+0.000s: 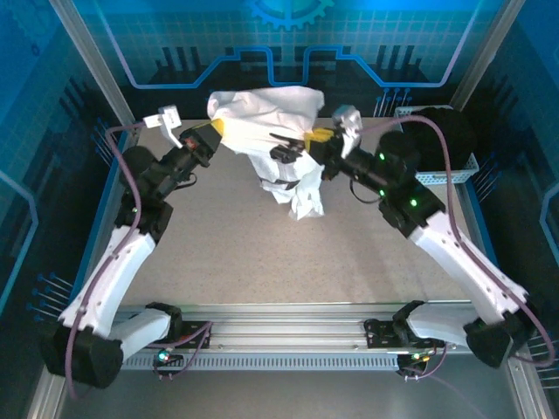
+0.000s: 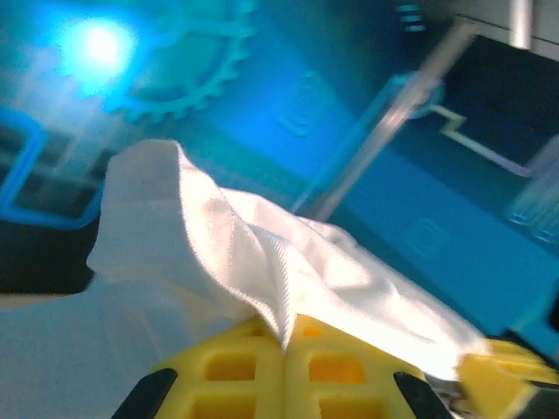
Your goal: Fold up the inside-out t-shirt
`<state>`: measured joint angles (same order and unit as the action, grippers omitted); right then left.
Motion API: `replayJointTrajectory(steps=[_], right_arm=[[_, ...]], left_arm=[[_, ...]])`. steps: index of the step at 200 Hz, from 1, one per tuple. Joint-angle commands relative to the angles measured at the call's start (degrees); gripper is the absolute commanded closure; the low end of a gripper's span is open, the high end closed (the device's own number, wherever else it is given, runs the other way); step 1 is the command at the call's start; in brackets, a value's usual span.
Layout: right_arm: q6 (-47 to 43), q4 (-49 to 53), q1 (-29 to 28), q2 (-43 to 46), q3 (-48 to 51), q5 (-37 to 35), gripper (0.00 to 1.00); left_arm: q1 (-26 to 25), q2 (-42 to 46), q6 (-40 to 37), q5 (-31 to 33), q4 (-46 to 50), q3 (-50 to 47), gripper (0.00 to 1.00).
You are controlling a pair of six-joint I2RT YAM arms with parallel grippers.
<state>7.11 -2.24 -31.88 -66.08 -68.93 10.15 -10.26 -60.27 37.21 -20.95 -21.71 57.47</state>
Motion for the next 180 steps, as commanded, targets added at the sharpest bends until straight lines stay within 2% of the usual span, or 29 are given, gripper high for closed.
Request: replayJointTrajectory(steps=[1, 26, 44, 58, 87, 102, 122, 136, 151, 169, 180], right_arm=[[-2.31, -2.15, -0.08, 1.12, 12.73, -3.86, 0.94], [-0.85, -2.93, -2.87, 3.51, 25.48, -9.03, 0.88], [2.88, -2.08, -5.45, 5.16, 32.25, -17.28, 0.68], [4.18, -2.24, -5.96, 7.26, 35.50, -18.77, 0.57], [2.92, -1.88, -6.26, 7.19, 33.99, -13.76, 0.42], [2.39, 0.38, -5.46, 3.88, 30.68, -9.13, 0.39], [5.26, 5.26, -2.48, 1.36, 27.43, -11.63, 0.38], [8.45, 8.27, 2.50, 2.25, 27.01, -13.26, 0.38], [11.76, 9.48, 8.37, 4.57, 28.01, -12.23, 0.38], [11.92, 10.74, 10.97, 7.61, 28.74, -12.08, 0.38], [10.99, 11.61, 10.88, 8.87, 28.83, -11.97, 0.38]], left_arm=[[-0.61, -0.68, -3.50, -0.24, 1.13, -4.80, 1.00], [-5.09, -0.59, -7.82, -3.98, 4.80, -11.14, 1.00], [-9.45, -0.98, -11.00, -3.98, 6.59, -15.97, 1.00], [-12.49, -2.12, -11.91, -5.03, 6.13, -18.44, 1.00], [-18.05, -3.99, -13.65, -5.75, 5.20, -21.12, 1.00], [-20.06, -4.71, -14.21, -7.07, 4.04, -21.61, 1.00], [-24.19, -6.33, -14.37, -5.86, 2.98, -22.14, 0.98], [-28.33, -8.83, -15.38, -5.12, 4.26, -20.64, 0.96], [-32.41, -11.26, -18.14, -4.42, 9.19, -17.65, 0.87], [-33.44, -11.64, -20.20, -3.67, 14.19, -15.74, 0.62], [-33.04, -9.78, -21.21, -1.04, 16.75, -15.80, 0.50]])
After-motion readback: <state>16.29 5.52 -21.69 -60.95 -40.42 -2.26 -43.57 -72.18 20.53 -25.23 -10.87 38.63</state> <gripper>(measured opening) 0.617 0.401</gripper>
